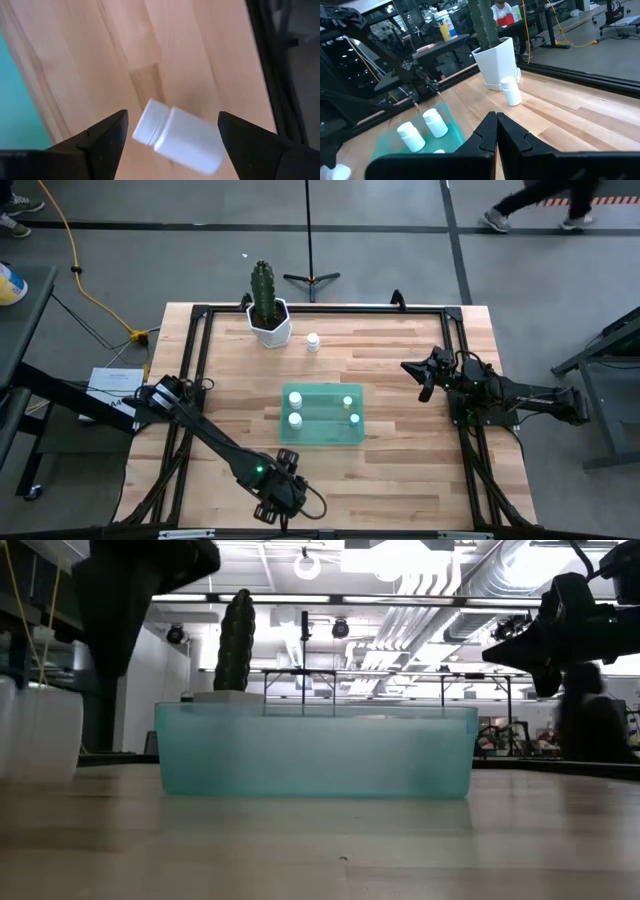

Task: Pick and place pill bottles into a basket
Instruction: Put the bottom white pill bottle into the blue bin

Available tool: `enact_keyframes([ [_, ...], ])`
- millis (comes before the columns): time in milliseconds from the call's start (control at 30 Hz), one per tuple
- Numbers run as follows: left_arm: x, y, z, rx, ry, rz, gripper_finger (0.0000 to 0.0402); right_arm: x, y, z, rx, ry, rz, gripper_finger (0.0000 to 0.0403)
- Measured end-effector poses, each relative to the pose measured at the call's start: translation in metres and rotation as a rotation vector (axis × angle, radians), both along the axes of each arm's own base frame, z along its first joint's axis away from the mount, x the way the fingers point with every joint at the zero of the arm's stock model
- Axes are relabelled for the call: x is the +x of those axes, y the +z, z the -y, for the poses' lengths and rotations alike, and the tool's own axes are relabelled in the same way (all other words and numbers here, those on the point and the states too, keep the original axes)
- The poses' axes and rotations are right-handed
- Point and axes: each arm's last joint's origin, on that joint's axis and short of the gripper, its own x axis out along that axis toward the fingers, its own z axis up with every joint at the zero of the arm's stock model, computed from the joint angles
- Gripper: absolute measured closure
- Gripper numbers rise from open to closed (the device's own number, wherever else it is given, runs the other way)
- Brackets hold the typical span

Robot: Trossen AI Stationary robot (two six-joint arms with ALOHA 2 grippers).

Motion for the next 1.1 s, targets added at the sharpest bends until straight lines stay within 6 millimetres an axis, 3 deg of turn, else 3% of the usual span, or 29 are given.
enact_keyframes([
  [333,-0.003,0.0,-0.001,-0.003,0.038,-0.032,0.0061,0.0,0.0,0.0,0.001,0.0,-0.004,0.0402],
  [533,-0.01,-0.001,-0.002,-0.104,0.32,-0.191,0.0074,0.0,0.0,0.0,0.001,0.0,-0.004,0.0402],
  [667,-0.009,-0.001,-0.002,-0.145,0.453,-0.207,0.0084,0.0,0.0,0.0,0.001,0.0,-0.005,0.0402],
  [867,0.001,-0.007,-0.019,-0.208,0.665,-0.272,0.0102,0.0,0.0,0.0,0.001,0.0,-0.005,0.0402],
  [1100,0.003,-0.015,-0.024,-0.242,0.767,-0.313,0.0119,0.0,0.0,0.0,0.004,0.0,-0.005,0.0402],
])
